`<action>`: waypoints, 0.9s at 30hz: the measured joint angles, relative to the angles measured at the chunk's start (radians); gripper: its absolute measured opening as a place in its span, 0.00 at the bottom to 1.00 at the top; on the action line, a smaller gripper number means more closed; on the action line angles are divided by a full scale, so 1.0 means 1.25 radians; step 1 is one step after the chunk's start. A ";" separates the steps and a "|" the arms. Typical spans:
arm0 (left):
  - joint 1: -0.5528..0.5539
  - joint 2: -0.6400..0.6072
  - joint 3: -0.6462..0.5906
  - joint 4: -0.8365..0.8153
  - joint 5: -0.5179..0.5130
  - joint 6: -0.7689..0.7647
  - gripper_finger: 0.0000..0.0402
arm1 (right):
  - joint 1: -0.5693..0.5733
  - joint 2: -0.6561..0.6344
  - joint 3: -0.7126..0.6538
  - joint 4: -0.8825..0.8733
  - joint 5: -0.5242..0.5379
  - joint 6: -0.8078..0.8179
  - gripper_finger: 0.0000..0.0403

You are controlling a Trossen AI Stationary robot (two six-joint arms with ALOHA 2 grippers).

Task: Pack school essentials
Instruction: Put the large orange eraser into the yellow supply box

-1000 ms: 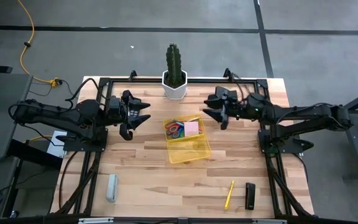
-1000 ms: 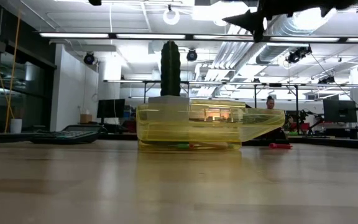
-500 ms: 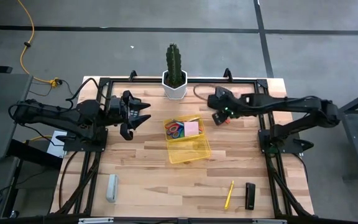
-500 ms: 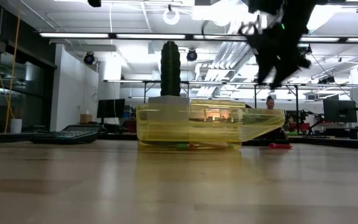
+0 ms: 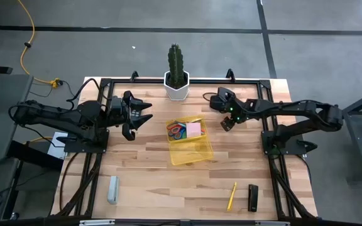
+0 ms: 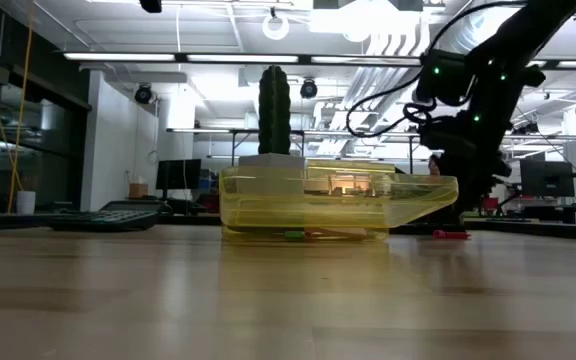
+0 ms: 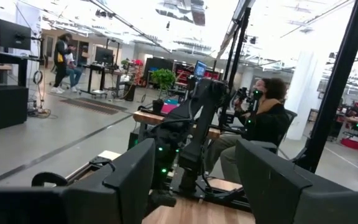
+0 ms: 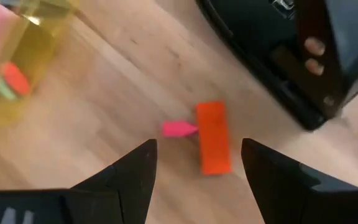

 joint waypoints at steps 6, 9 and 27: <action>0.000 0.000 0.000 0.000 -0.003 -0.013 0.53 | -0.068 0.036 -0.001 -0.001 -0.031 -0.125 0.56; 0.000 0.000 0.000 0.000 -0.016 -0.013 0.53 | -0.079 0.059 -0.001 -0.007 -0.073 -0.160 0.56; 0.000 0.000 0.000 0.000 -0.033 -0.013 0.53 | -0.079 0.160 0.003 0.025 -0.038 -0.191 0.44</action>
